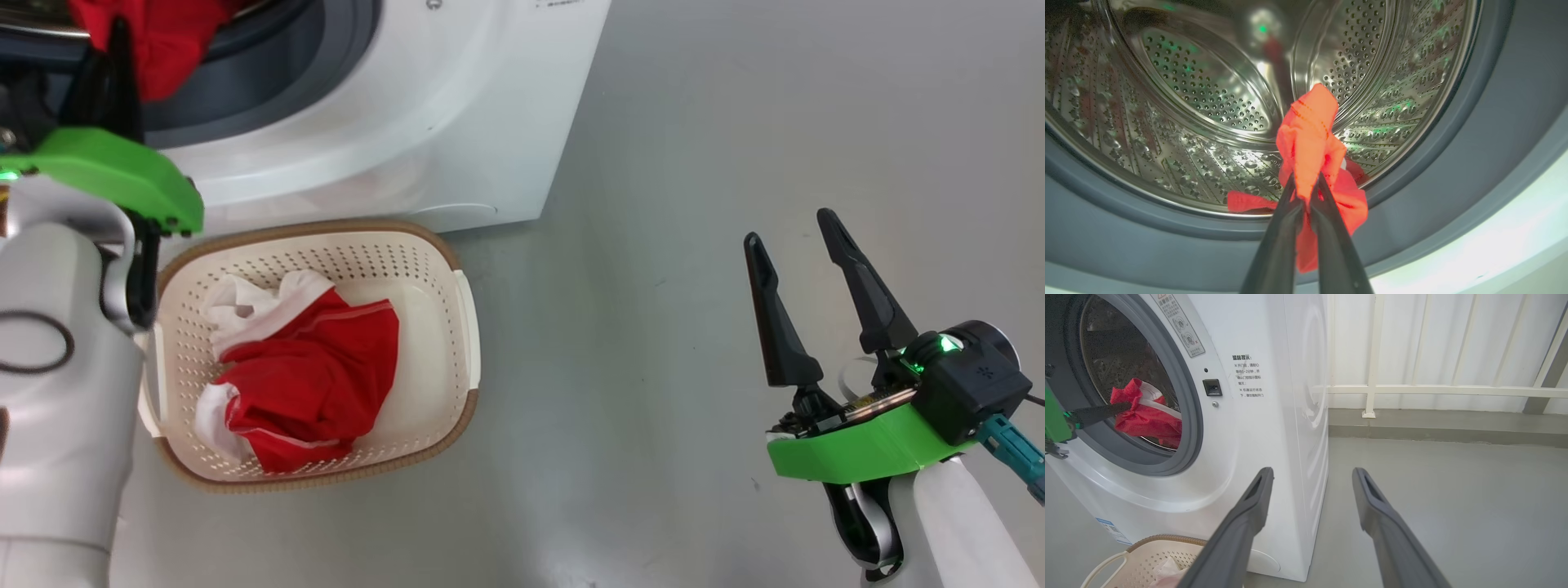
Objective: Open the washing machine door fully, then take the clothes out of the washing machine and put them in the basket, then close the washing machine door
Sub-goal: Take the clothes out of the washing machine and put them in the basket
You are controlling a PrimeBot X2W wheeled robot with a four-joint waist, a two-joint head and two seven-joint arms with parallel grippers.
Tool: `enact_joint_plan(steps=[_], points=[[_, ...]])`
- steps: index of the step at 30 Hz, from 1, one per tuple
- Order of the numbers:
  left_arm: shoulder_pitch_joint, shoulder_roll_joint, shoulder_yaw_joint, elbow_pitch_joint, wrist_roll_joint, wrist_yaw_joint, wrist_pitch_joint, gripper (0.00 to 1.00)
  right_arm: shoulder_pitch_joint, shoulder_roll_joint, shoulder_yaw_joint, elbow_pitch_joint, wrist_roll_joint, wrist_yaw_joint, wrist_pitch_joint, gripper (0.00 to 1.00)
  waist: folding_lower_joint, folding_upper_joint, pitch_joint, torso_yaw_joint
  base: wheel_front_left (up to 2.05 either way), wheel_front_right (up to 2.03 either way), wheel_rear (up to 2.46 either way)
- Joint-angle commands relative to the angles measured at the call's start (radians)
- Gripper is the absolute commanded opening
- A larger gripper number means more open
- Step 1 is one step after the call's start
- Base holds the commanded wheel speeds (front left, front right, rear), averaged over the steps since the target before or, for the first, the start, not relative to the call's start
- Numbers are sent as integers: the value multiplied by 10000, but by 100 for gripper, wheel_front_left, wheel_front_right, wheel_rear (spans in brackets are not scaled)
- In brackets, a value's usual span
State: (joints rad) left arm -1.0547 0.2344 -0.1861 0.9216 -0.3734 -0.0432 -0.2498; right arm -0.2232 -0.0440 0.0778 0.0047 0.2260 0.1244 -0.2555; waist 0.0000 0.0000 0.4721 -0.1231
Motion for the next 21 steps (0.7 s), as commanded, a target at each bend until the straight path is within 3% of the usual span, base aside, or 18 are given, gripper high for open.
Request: enact_joint_plan(steps=[1, 10, 21], points=[[478, 488, 351, -781, 137, 156, -116, 0, 271, -62, 158, -212, -99, 63, -63, 100, 0, 0, -235, 159, 0, 0, 0], [2367, 294, 780, -3230, 331, 542, -119, 0, 484, -62, -89, -242, -102, 63, -63, 100, 0, 0, -774, 483, 0, 0, 0], [4481, 152, 833, -5083, 475, 914, -119, 0, 877, -62, -217, -186, -37, 63, -63, 100, 0, 0, -1636, 526, 0, 0, 0]])
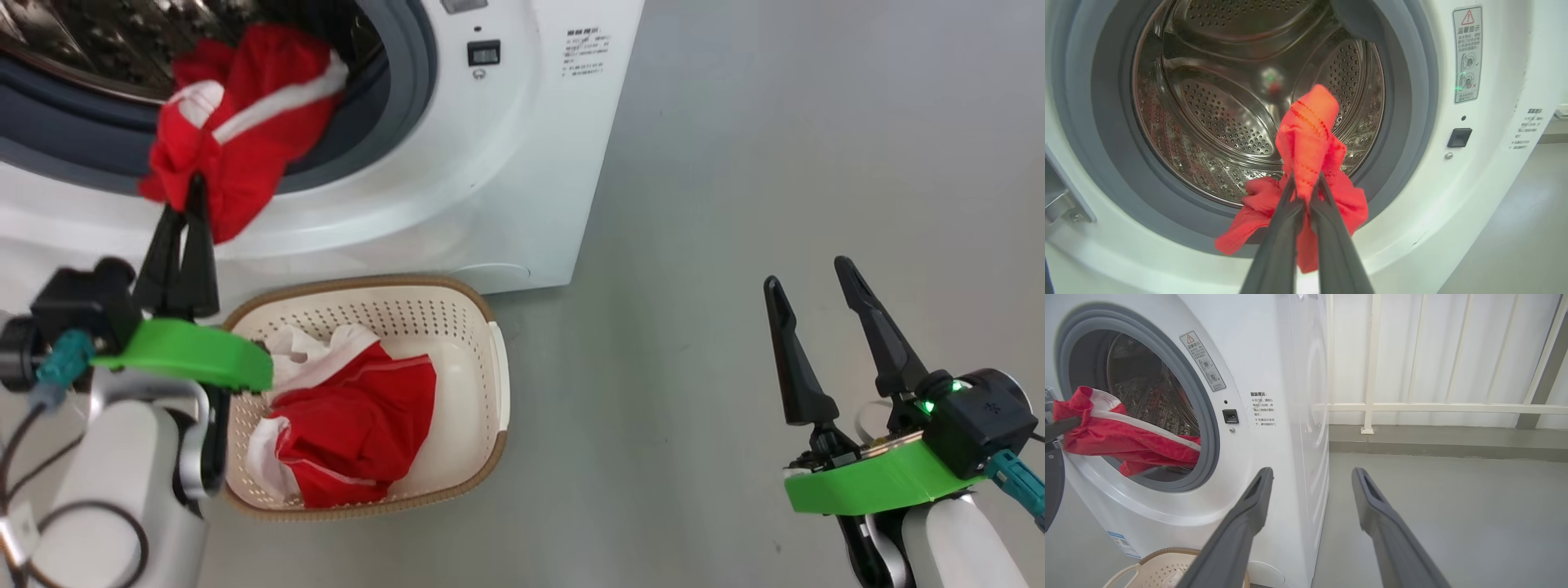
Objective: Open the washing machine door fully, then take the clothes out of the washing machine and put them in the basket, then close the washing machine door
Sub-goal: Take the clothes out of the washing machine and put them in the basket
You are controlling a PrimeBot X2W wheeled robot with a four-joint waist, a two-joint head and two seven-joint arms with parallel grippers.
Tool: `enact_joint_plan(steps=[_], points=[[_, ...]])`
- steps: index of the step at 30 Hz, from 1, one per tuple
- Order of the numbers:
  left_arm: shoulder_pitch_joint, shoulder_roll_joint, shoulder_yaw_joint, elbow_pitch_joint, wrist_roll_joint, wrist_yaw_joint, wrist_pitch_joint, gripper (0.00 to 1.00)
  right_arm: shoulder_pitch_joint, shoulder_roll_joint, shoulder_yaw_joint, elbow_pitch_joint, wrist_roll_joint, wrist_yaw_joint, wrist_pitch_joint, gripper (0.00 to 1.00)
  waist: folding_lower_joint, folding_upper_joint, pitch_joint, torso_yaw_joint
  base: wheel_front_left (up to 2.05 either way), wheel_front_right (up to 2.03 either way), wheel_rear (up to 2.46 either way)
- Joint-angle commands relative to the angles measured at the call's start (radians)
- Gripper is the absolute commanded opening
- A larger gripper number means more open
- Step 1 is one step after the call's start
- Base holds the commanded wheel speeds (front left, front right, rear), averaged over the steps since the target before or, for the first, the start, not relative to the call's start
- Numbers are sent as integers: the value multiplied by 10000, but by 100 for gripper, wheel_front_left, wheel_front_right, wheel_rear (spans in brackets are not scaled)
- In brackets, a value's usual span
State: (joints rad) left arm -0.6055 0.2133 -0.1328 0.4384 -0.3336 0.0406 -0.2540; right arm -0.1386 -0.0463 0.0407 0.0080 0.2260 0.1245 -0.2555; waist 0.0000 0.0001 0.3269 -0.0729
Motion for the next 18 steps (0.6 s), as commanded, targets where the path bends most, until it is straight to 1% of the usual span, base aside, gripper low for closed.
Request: enact_joint_plan(steps=[1, 10, 18], points=[[177, 362, 293, -472, 86, 138, -61, 0, 66, -39, 147, -221, -30, 62, -63, 100, 0, -1, -225, 28, 0, 0, 0], [1702, 344, 215, -2547, 112, 651, 427, 0, 262, -39, 24, -271, -24, 62, -63, 100, 0, -1, -597, 147, 0, 0, 0], [2843, 357, 279, -4023, 77, 1127, 888, 0, 362, -39, -12, -284, -3, 62, -63, 100, 0, -1, -777, 197, 0, 0, 0]])
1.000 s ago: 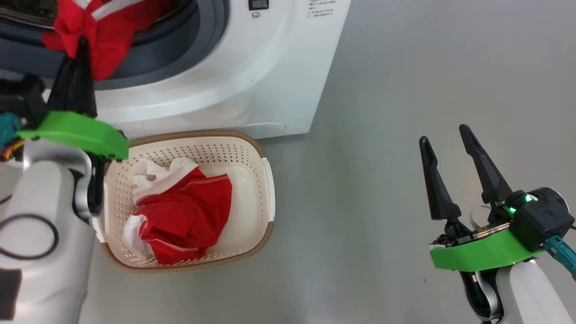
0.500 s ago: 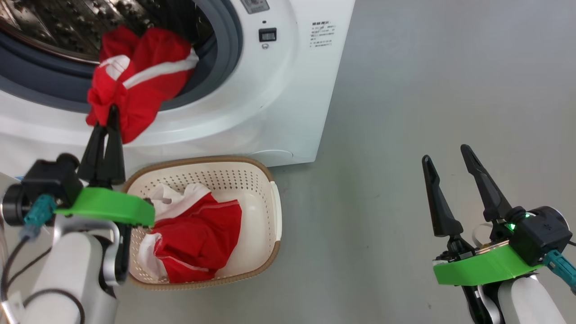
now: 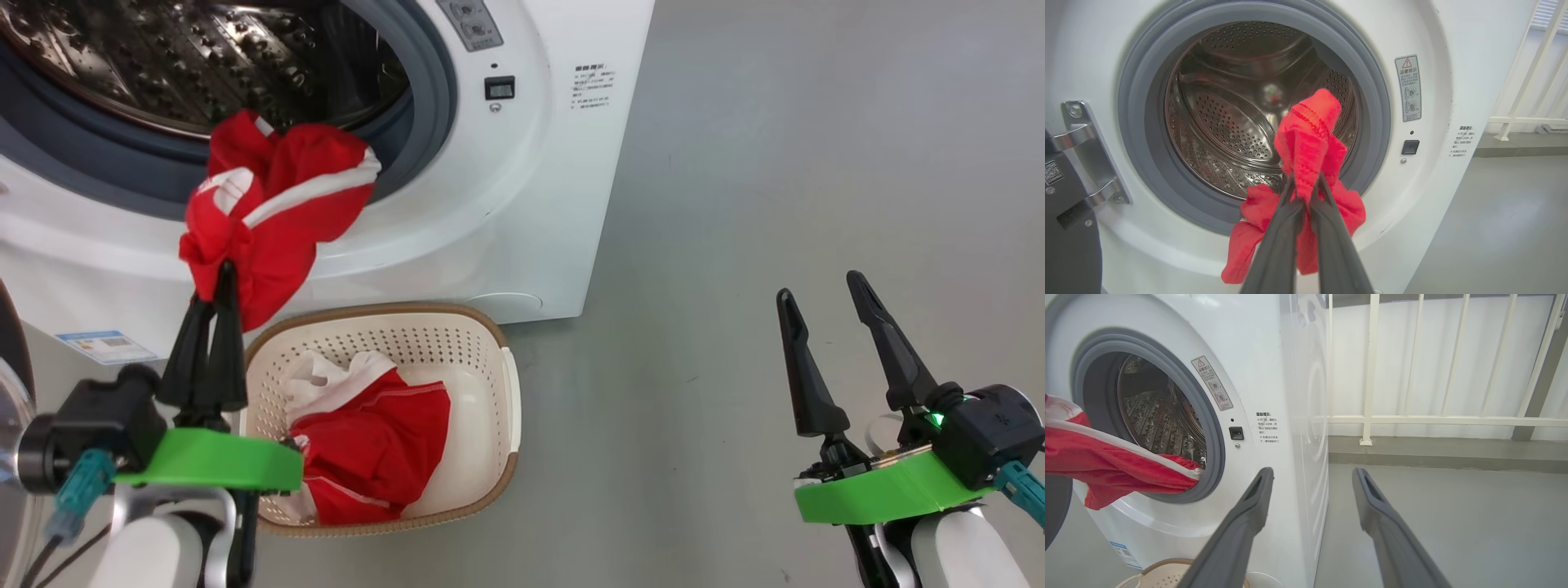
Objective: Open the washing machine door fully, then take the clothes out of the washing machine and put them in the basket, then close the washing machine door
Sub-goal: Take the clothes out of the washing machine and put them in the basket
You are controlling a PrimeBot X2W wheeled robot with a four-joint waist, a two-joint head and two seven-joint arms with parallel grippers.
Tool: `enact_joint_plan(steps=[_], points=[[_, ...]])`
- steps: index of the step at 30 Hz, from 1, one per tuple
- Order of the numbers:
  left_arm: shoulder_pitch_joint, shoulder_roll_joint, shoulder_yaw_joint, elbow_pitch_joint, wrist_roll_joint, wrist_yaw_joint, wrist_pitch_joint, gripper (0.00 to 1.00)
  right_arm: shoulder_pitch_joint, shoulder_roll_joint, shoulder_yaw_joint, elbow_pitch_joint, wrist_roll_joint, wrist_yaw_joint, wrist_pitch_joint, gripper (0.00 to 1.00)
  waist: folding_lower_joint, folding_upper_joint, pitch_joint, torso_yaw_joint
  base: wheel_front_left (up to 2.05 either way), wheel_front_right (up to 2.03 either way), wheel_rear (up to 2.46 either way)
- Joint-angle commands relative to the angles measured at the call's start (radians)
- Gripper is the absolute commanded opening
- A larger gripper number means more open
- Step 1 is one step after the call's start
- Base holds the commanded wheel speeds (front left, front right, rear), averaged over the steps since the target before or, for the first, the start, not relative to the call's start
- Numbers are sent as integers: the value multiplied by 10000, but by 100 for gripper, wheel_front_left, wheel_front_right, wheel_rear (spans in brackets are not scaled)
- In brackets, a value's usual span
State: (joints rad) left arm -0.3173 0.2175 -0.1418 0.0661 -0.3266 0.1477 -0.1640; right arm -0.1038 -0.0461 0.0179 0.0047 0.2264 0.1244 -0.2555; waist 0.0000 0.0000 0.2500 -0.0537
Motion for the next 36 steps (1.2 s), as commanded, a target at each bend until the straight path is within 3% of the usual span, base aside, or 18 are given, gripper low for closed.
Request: enact_joint_plan(steps=[1, 11, 18, 24, 36], points=[[79, 314, 421, -444, -38, 101, 9, 0, 33, -41, 209, -259, -3, 63, -63, 100, 0, 0, -19, 8, 0, 0, 0], [1151, 188, 568, -1959, -161, 585, 189, 0, 205, -41, 66, -290, 16, 63, -63, 100, 0, 0, -134, 145, 0, 0, 0], [1315, 45, 354, -1646, -268, 559, 243, 0, 256, -41, 134, -330, -27, 63, -63, 100, 0, 0, -102, 238, 0, 0, 0], [765, -249, 86, -188, -553, 176, -83, 0, 231, -41, 240, -326, -12, 63, -63, 100, 0, 0, 2, 218, 0, 0, 0], [-1159, -830, -101, 4028, -1123, -688, -656, 0, -158, -41, 413, -339, 2, 63, -63, 100, 0, 0, 977, 6, 0, 0, 0]])
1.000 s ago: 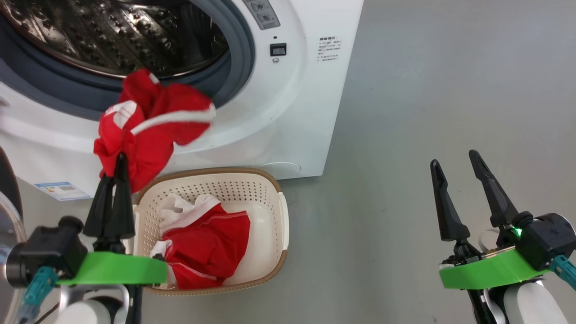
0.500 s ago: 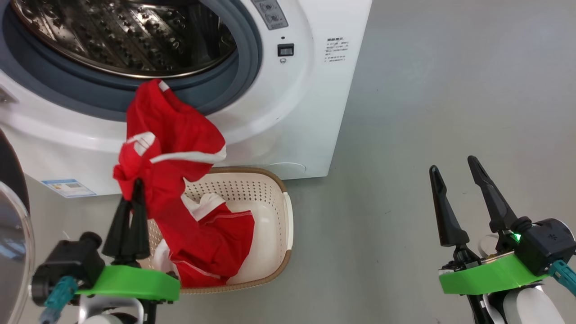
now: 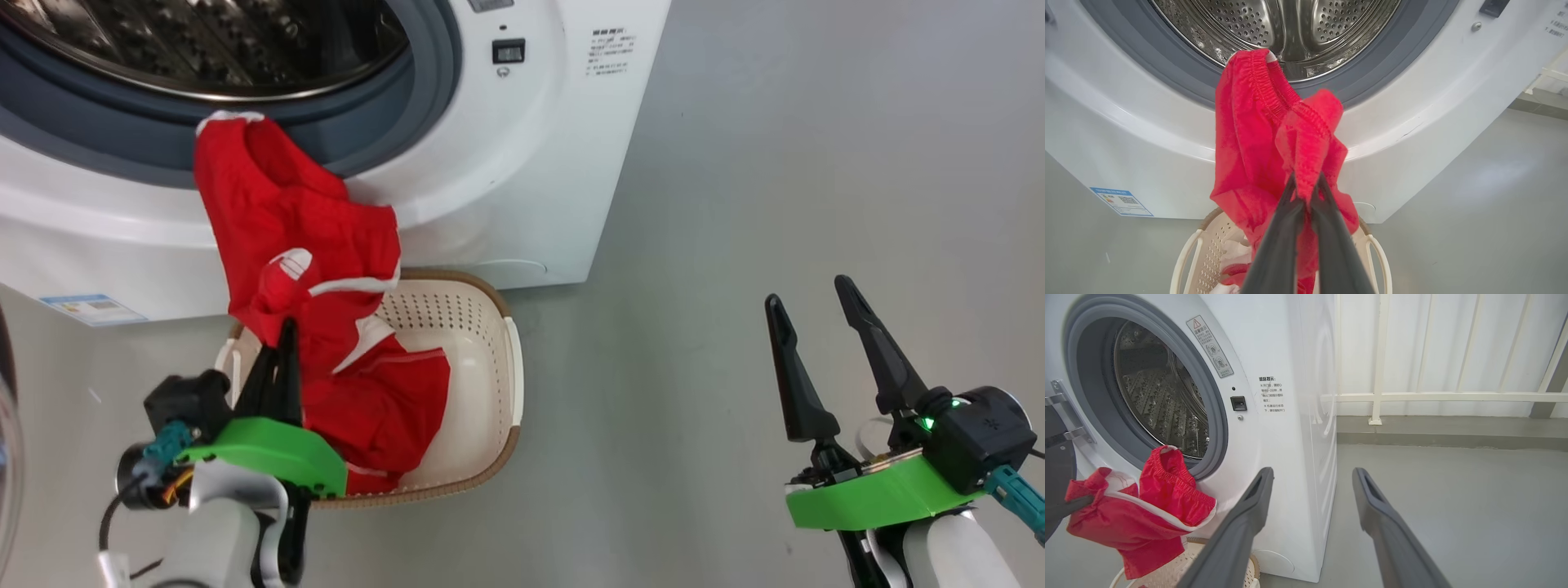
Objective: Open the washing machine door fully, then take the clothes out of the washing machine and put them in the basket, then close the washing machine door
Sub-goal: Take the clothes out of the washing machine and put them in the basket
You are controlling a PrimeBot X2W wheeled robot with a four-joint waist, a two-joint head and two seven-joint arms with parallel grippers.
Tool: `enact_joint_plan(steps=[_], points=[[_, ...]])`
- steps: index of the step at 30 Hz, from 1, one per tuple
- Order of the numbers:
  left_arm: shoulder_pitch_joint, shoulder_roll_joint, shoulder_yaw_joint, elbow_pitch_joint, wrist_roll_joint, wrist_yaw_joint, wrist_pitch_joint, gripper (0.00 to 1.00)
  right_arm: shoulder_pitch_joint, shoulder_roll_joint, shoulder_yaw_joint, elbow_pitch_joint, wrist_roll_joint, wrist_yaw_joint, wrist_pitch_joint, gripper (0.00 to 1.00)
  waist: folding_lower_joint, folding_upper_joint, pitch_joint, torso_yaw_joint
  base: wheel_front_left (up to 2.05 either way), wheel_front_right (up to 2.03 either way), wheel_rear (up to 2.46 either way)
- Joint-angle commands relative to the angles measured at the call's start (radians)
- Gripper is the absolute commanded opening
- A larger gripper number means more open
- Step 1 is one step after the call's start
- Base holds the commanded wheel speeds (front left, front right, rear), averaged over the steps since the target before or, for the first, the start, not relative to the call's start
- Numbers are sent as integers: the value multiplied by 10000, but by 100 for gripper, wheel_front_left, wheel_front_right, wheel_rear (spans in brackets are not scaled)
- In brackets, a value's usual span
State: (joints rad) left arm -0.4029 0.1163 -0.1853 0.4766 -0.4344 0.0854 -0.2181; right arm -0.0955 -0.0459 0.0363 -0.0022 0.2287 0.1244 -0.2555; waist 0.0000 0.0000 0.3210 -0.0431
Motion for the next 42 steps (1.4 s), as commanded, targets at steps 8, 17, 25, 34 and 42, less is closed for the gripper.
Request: enact_joint_plan(steps=[8, 17, 25, 34, 42], points=[[-1684, 103, 449, 2345, -137, -466, -352, 0, -591, -43, 307, -324, -3, 63, -63, 100, 0, 0, 1039, -226, 0, 0, 0], [-2982, -103, 506, 4833, -276, -887, -420, 0, -1008, -43, 415, -344, -62, 63, -63, 100, 0, 0, 1737, -313, 0, 0, 0], [-3932, -253, 387, 6864, -352, -1135, -297, 0, -1311, -43, 647, -363, 8, 63, -63, 100, 0, 0, 2237, -500, 0, 0, 0], [-4504, -226, 189, 7794, -307, -1153, -53, 0, -1473, -43, 731, -300, 95, 63, -63, 100, 0, 0, 2558, -730, 0, 0, 0], [-4567, -208, 71, 8031, -359, -1172, 299, 0, -1603, -43, 777, -252, 178, 63, -63, 100, 0, 0, 2714, -902, 0, 0, 0]])
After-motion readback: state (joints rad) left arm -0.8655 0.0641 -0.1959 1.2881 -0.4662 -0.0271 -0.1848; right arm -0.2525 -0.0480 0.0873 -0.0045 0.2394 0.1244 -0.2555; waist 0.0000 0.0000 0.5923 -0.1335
